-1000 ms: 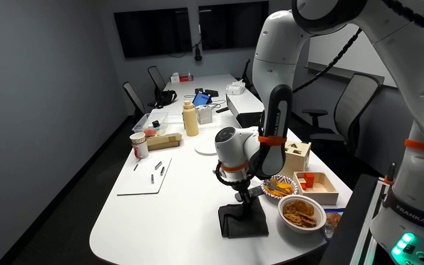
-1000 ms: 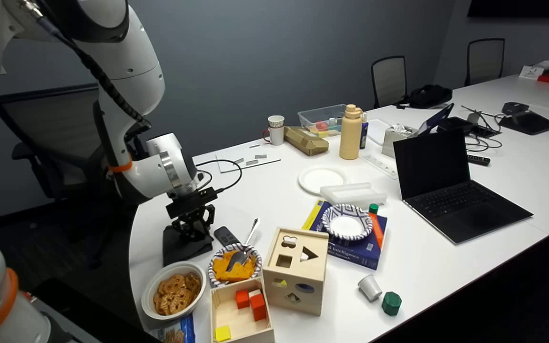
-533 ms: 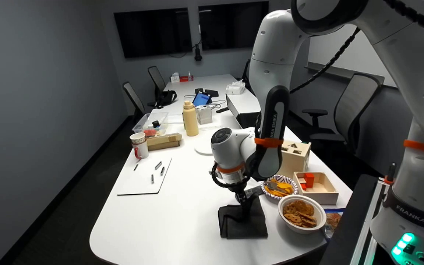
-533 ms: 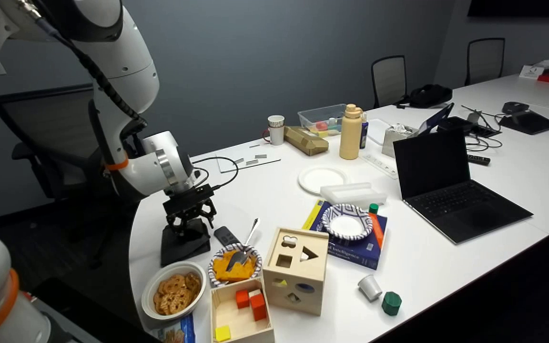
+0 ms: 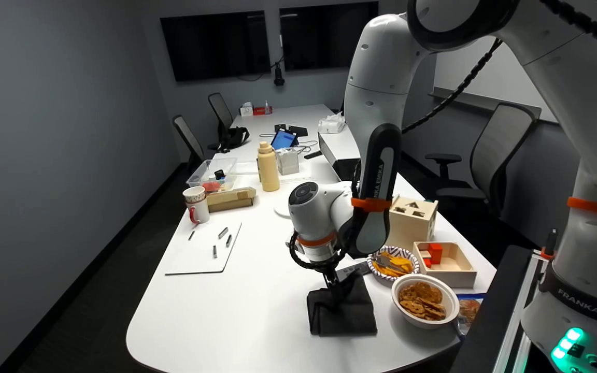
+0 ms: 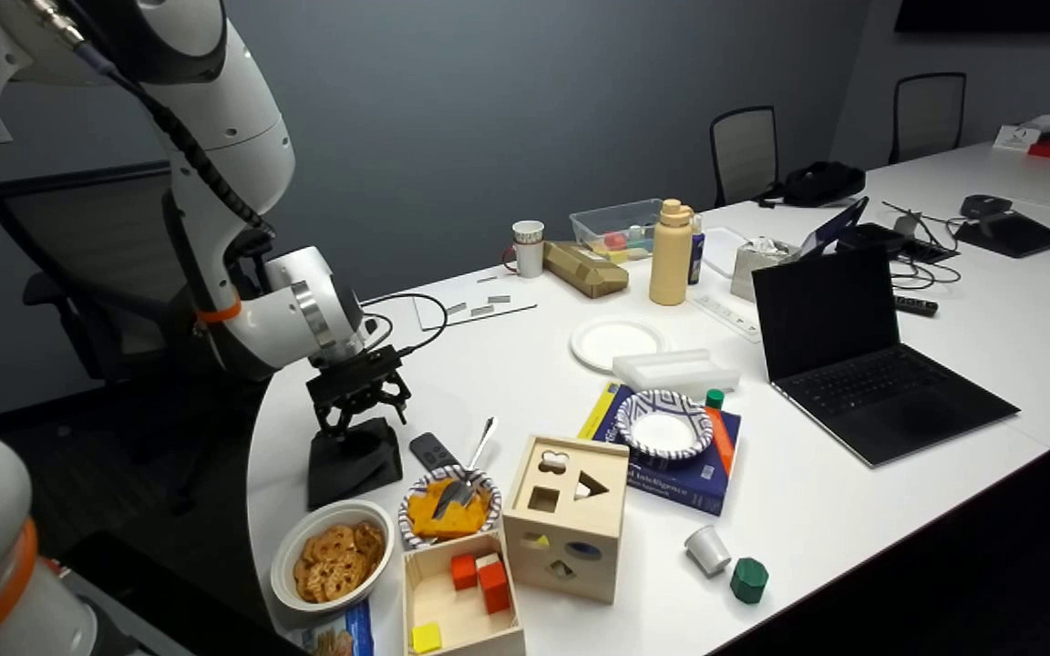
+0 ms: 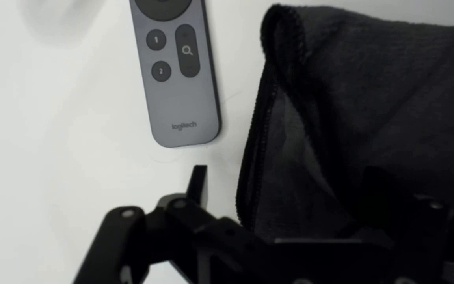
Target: Fold the black cloth
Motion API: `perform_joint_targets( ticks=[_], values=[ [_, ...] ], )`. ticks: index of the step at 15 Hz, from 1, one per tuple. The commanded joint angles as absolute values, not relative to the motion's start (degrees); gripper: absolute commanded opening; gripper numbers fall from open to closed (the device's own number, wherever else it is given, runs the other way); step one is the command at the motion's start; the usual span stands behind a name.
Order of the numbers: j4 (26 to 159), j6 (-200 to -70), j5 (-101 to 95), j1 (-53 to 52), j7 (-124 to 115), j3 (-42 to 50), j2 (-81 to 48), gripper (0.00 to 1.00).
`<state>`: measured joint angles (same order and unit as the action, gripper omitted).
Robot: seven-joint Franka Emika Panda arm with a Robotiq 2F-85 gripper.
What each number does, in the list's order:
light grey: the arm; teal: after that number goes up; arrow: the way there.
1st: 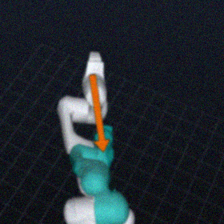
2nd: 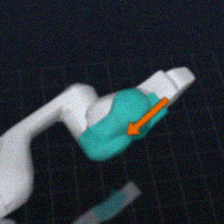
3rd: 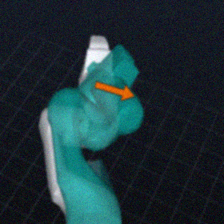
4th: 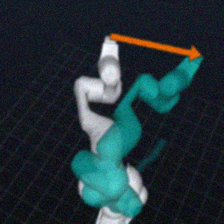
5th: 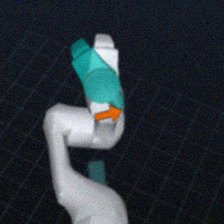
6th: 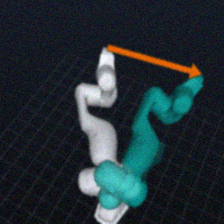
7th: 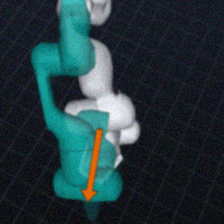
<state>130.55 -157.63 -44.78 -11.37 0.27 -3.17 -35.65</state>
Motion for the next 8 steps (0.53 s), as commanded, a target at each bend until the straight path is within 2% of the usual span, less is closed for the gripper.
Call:
perform_joint_targets(
  ticks=[1,8],
  values=[
    [127.7,-157.3,-43.2,-12.9,-0.6,-1.6,-38.2,1.0],
    [127.1,-161.0,-39.7,-11.3,-0.1,-1.4,-38.7,1.0]
  ],
)
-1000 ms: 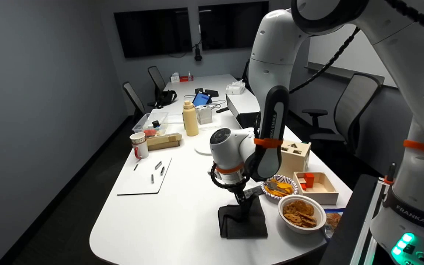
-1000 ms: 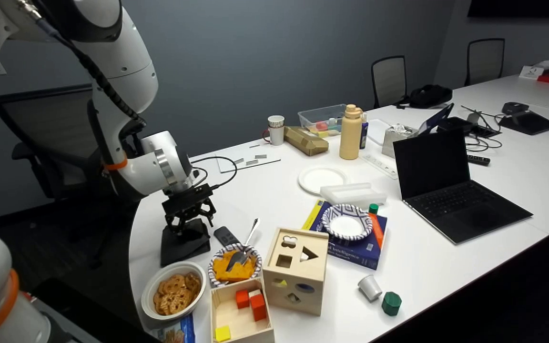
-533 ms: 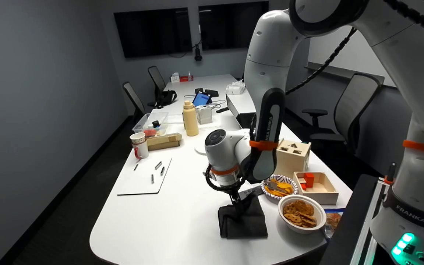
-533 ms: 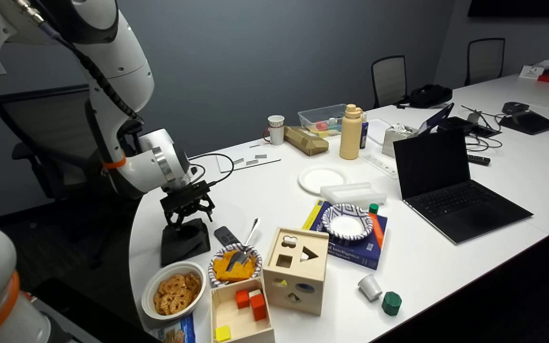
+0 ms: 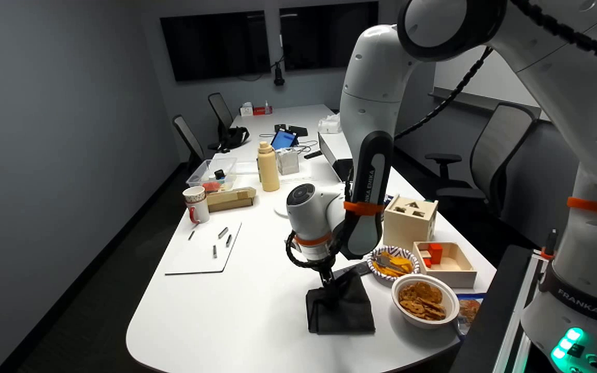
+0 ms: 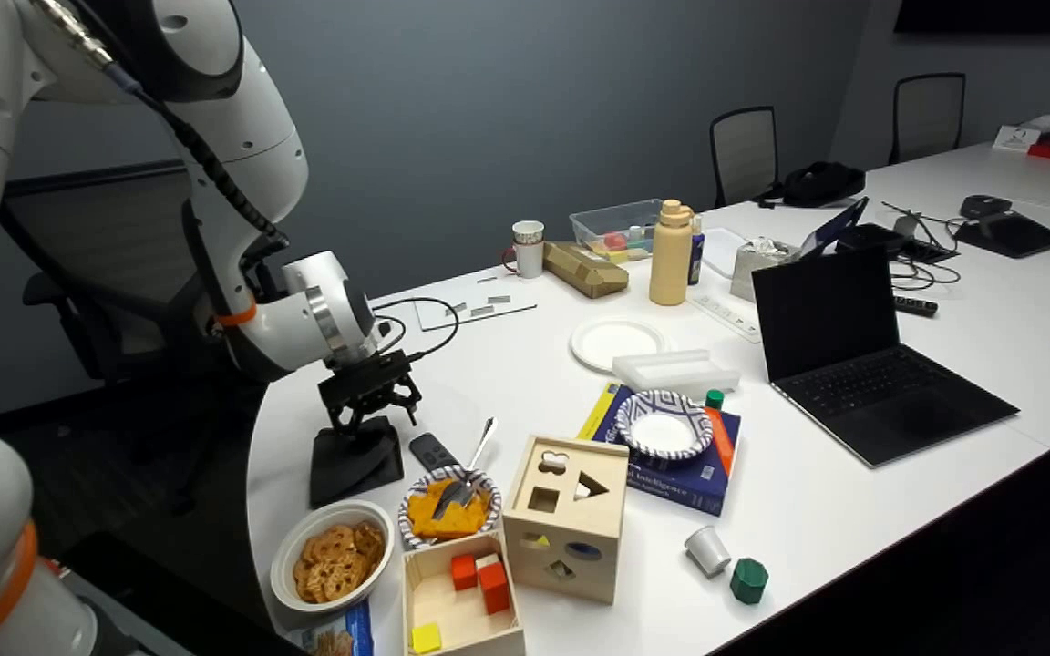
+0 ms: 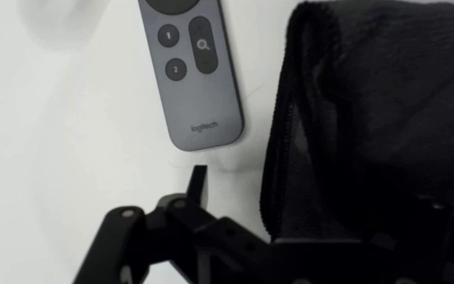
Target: Fold the black cloth
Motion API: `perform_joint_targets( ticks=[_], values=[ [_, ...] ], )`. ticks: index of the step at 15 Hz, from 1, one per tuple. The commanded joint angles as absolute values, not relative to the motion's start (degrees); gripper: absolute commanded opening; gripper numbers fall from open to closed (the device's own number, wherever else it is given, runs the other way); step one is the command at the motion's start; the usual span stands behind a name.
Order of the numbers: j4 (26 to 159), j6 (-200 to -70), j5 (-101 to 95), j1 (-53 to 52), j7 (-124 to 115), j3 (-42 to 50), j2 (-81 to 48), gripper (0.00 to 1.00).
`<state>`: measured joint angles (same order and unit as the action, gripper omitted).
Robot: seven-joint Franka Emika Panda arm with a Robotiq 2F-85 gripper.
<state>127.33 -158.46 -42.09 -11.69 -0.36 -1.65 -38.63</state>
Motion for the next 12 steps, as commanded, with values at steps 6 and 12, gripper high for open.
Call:
perform_joint_targets(
  ticks=[6,12],
  values=[
    [129.5,-169.7,-35.8,-10.3,0.6,-0.3,-37.5,1.0],
    [130.9,-177.0,-36.8,-7.6,-1.7,-0.3,-37.3,1.0]
  ],
)
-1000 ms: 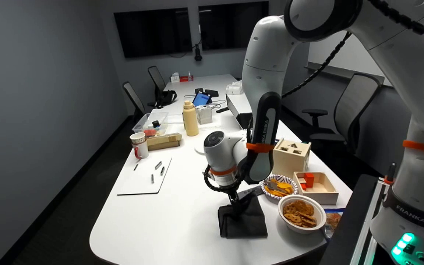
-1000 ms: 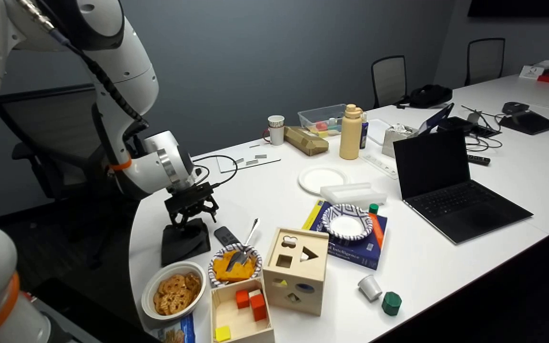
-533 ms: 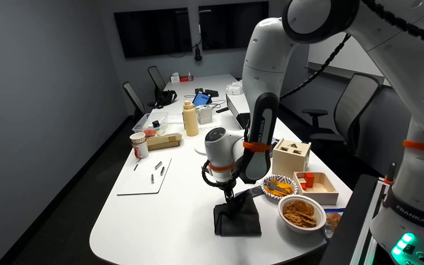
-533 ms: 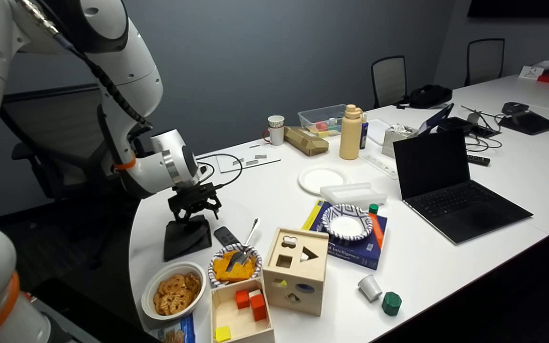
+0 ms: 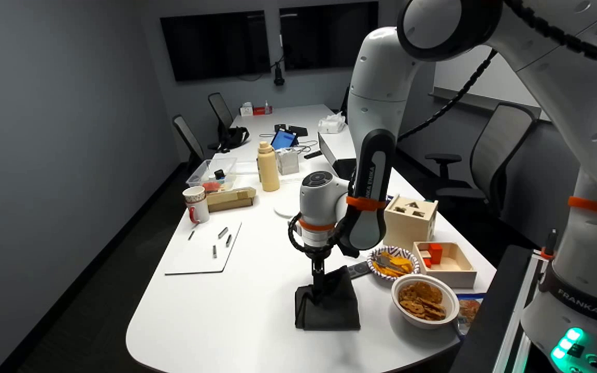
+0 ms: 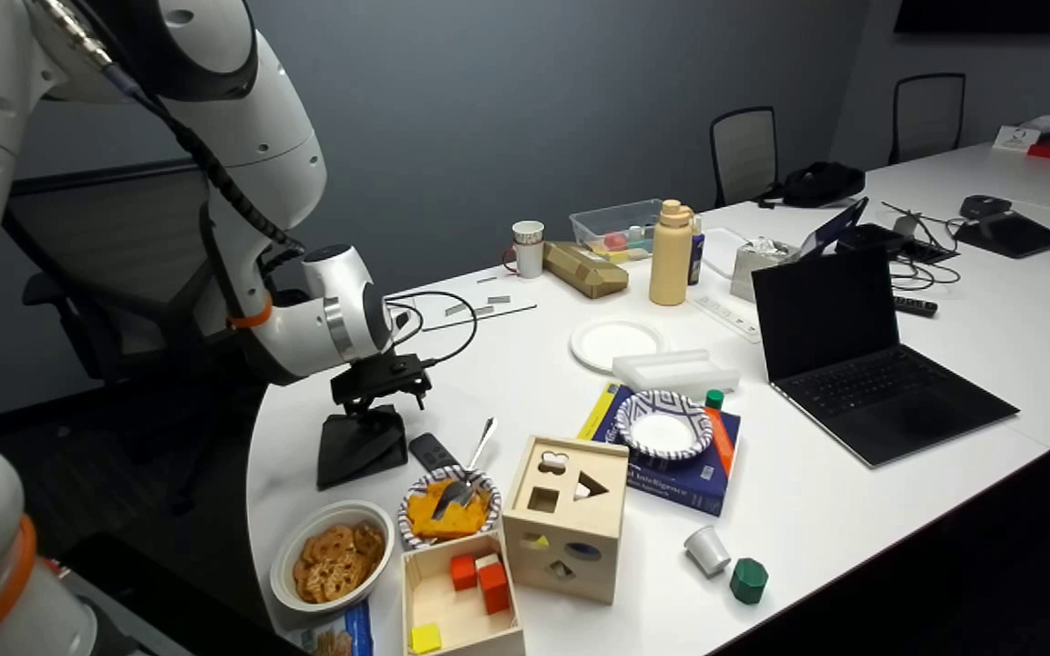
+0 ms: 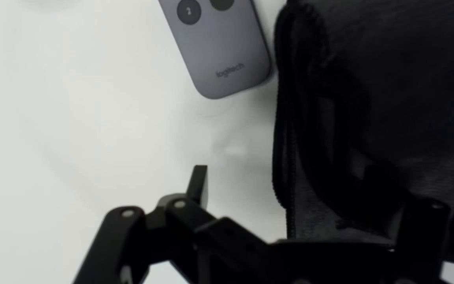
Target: Fold the black cloth
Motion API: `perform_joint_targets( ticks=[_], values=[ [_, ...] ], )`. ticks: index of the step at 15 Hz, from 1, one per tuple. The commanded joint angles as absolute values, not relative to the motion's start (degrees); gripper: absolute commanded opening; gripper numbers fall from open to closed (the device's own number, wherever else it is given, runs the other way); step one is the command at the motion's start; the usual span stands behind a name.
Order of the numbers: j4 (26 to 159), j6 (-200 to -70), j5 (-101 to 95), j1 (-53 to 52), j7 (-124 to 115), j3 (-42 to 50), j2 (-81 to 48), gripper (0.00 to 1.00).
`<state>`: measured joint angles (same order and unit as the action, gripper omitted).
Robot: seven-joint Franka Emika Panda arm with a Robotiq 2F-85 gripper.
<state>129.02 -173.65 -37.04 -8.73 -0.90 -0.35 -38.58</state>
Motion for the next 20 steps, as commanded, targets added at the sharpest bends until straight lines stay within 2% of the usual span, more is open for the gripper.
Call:
perform_joint_targets(
  ticks=[1,12,20],
  values=[
    [130.8,-177.4,-36.8,-7.9,-2.2,0.1,-37.3,1.0],
    [131.1,-181.8,-36.7,-9.8,-6.6,4.5,-36.4,1.0],
    [135.1,-180.9,-37.3,-24.8,-15.0,16.6,-32.2,1.0]
  ],
)
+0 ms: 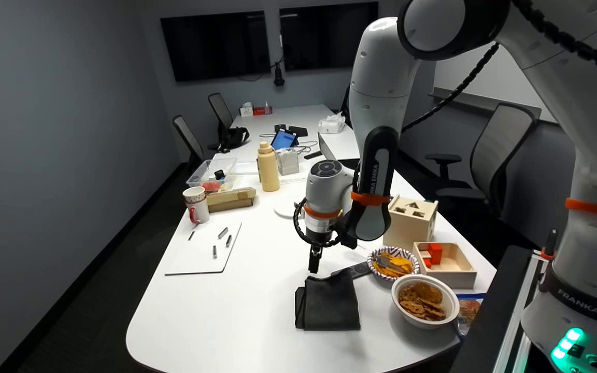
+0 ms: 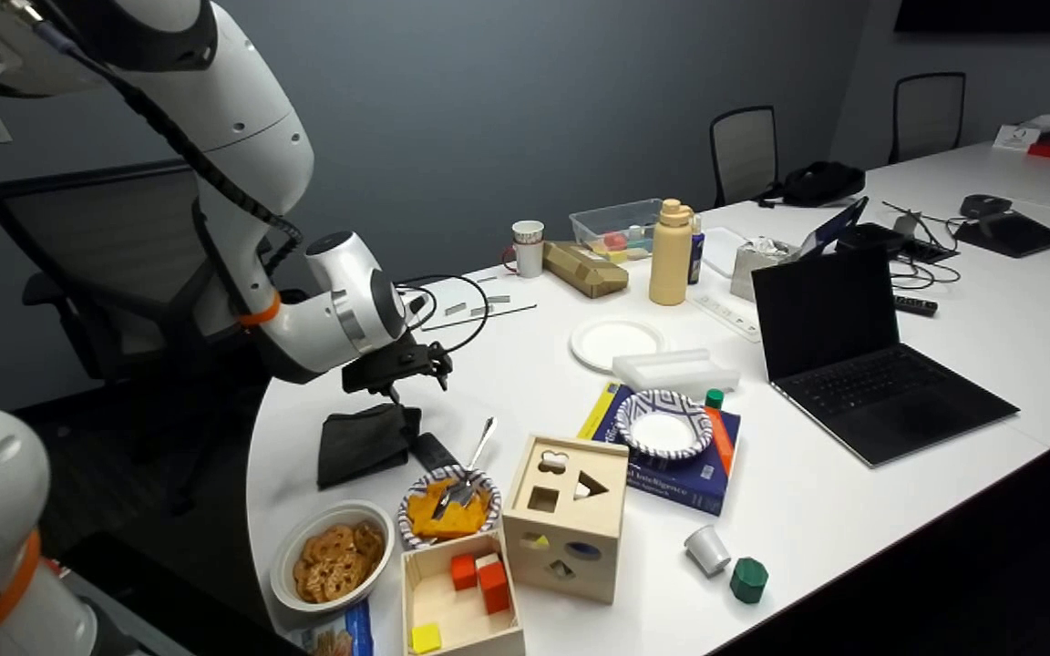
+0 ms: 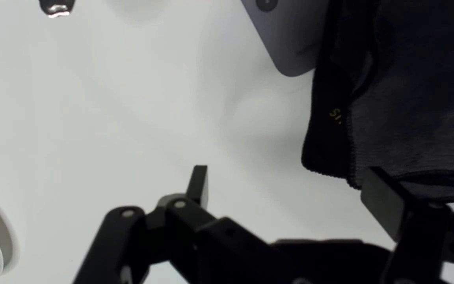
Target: Fold the black cloth
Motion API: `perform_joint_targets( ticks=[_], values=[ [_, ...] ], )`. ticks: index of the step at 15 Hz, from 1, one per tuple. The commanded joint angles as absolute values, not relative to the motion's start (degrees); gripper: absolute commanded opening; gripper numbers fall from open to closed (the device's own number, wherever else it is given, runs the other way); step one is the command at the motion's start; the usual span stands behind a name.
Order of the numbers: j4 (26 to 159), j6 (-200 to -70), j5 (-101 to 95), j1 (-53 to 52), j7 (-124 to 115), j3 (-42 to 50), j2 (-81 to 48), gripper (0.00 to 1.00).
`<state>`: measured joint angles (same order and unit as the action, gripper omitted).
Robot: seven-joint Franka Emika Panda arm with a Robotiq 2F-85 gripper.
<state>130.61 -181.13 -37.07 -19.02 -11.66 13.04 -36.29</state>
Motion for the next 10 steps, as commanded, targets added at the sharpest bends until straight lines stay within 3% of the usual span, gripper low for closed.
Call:
perform_joint_targets(
  ticks=[1,10],
  values=[
    [136.5,-179.7,-37.3,-25.8,-15.1,16.1,-30.7,1.0],
    [145.7,-161.4,-32.7,-30.0,-17.5,7.6,-17.2,1.0]
  ],
)
